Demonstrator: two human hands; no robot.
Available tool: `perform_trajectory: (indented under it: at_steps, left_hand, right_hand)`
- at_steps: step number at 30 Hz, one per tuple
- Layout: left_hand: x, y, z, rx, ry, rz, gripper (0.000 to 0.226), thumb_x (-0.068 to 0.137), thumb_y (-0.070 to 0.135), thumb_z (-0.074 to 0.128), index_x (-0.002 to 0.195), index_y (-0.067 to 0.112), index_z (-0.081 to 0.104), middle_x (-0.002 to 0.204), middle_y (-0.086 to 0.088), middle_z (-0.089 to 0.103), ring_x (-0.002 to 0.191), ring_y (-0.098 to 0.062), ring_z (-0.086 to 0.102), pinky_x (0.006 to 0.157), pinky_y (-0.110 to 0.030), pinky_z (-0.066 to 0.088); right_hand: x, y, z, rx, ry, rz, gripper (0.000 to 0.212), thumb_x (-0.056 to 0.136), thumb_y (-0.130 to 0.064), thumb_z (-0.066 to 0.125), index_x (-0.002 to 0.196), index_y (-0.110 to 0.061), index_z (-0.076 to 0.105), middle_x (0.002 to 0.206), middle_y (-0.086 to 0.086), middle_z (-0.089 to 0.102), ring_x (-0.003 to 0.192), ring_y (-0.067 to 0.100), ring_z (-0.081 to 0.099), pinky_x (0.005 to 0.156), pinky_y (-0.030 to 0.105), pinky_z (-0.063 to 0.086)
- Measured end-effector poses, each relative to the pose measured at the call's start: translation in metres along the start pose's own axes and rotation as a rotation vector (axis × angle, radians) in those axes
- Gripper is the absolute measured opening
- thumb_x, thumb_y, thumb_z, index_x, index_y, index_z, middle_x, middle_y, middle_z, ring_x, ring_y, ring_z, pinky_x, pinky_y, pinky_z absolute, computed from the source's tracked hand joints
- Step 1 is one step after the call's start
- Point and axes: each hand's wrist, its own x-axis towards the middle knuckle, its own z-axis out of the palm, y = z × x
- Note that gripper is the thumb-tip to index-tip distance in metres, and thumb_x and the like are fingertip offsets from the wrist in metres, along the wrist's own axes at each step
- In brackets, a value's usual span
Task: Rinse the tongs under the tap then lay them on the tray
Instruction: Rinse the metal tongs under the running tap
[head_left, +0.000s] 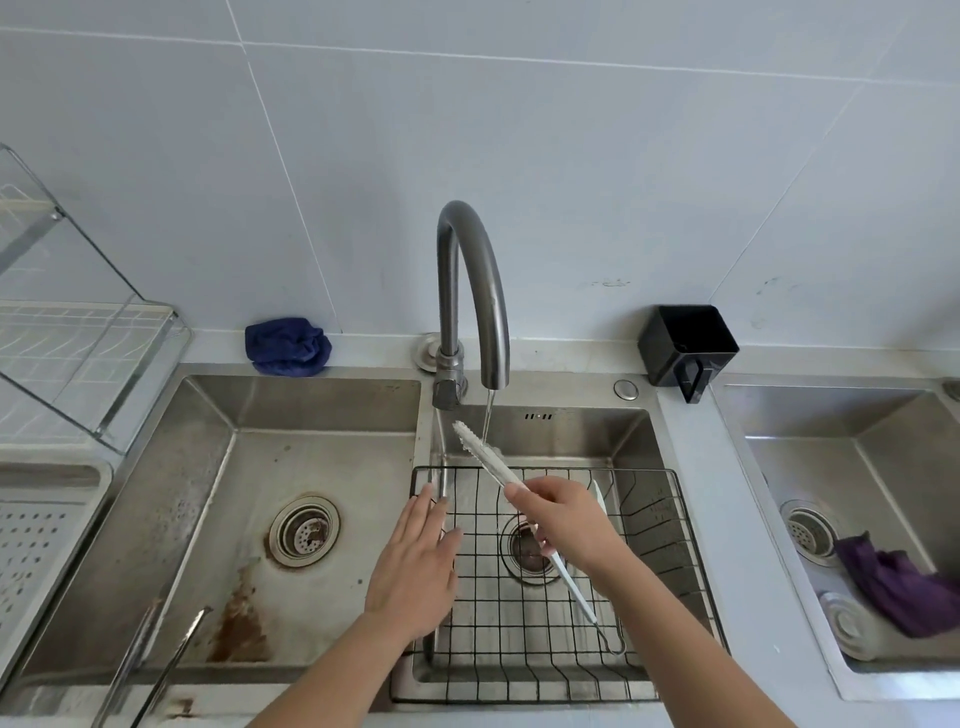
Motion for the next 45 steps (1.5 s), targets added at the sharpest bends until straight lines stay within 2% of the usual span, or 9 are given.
perform_trajectory:
  at_steps: [7,12,20,25,30,34,39,42,45]
  left_hand:
    - [-0.001,0.000,-0.001,-0.047,0.005,-0.030,0.031,0.084,0.028,0.060,0.113,0.023,0.070,0.158,-0.006,0.041,0.156,-0.031,0.002,0.126,-0.045,0.004]
    - [0.000,0.000,0.000,-0.027,-0.017,-0.023,0.030,0.085,0.030,0.057,0.111,0.024,0.071,0.159,-0.006,0.039,0.156,-0.033,-0.003,0.124,-0.044,-0.001]
    - [-0.002,-0.003,-0.004,-0.121,0.007,-0.017,0.028,0.093,0.029,0.053,0.117,0.026,0.067,0.158,-0.003,0.040,0.157,-0.028,0.004,0.124,-0.039,0.001]
    - [-0.020,-0.003,-0.013,-0.229,0.046,-0.072,0.037,0.095,0.024,0.058,0.131,0.027,0.063,0.159,-0.002,0.039,0.155,-0.025,0.017,0.123,-0.040,0.024]
    - [-0.045,-0.013,-0.029,-0.360,0.144,-0.263,0.038,0.090,0.019,0.068,0.128,0.022,0.065,0.149,-0.007,0.049,0.143,-0.027,0.040,0.110,-0.044,0.044]
    - [-0.075,-0.043,-0.043,-0.298,0.200,-0.438,0.039,0.079,0.008,0.078,0.117,0.012,0.071,0.126,-0.013,0.063,0.118,-0.034,0.059,0.088,-0.048,0.055]
    - [-0.133,-0.086,-0.055,-0.121,0.299,-0.639,0.043,0.068,0.004,0.083,0.109,0.010,0.073,0.097,-0.013,0.063,0.088,-0.035,0.056,0.074,-0.048,0.051]
    - [-0.162,-0.104,-0.058,-0.011,0.215,-0.779,0.042,0.068,0.020,0.088,0.103,0.006,0.069,0.096,-0.019,0.060,0.086,-0.037,0.055,0.069,-0.048,0.047]
    - [-0.179,-0.110,-0.053,-0.032,0.114,-0.960,0.063,0.064,0.034,0.093,0.106,-0.003,0.065,0.105,-0.030,0.058,0.097,-0.048,0.054,0.076,-0.056,0.046]
  right_hand:
    - [-0.035,0.065,0.015,-0.546,0.198,0.122,0.057,0.089,-0.066,0.059,0.127,-0.024,0.059,0.116,-0.007,0.067,0.097,0.014,0.065,0.068,0.029,0.045]
    - [-0.041,0.098,0.032,-0.798,0.235,0.113,0.058,0.088,-0.070,0.056,0.127,-0.026,0.058,0.121,-0.011,0.063,0.111,0.014,0.059,0.082,0.032,0.054]
    - [-0.031,0.116,0.041,-0.840,0.243,0.052,0.056,0.092,-0.061,0.059,0.133,-0.024,0.052,0.131,-0.005,0.056,0.125,0.019,0.050,0.095,0.034,0.052]
    - [-0.033,0.115,0.052,-0.828,0.235,-0.084,0.046,0.097,-0.052,0.053,0.136,-0.028,0.057,0.132,-0.008,0.057,0.127,0.019,0.048,0.103,0.032,0.043]
    - [-0.035,0.114,0.074,-0.835,0.152,-0.181,0.040,0.100,-0.049,0.047,0.132,-0.028,0.058,0.130,-0.008,0.056,0.125,0.018,0.047,0.099,0.032,0.043]
    - [-0.030,0.119,0.074,-0.857,0.125,-0.207,0.041,0.102,-0.049,0.048,0.135,-0.027,0.057,0.130,-0.006,0.057,0.124,0.019,0.047,0.101,0.032,0.042]
    - [-0.025,0.126,0.078,-0.898,0.081,-0.262,0.041,0.102,-0.050,0.047,0.135,-0.028,0.057,0.127,-0.007,0.058,0.123,0.018,0.049,0.098,0.030,0.045]
    - [-0.023,0.127,0.079,-0.901,0.054,-0.290,0.041,0.102,-0.049,0.047,0.135,-0.026,0.057,0.128,-0.005,0.058,0.123,0.018,0.050,0.100,0.030,0.045]
    - [-0.023,0.127,0.078,-0.893,0.042,-0.300,0.041,0.102,-0.047,0.048,0.135,-0.025,0.057,0.127,-0.004,0.059,0.122,0.019,0.051,0.100,0.031,0.045]
